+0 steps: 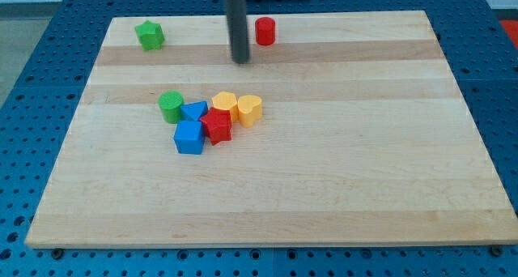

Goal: Separate the yellow heart from the yellow hexagon

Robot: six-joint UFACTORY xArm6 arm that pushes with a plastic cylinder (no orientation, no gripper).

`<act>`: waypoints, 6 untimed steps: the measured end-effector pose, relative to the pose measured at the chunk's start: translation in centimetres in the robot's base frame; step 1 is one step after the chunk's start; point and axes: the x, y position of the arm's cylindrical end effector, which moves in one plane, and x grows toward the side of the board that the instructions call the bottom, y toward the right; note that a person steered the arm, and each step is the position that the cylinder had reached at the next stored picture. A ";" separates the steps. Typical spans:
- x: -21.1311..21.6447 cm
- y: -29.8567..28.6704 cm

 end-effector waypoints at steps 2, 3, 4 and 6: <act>0.3 0.1; 2.9 -4.2; 4.8 -4.7; 9.8 -4.6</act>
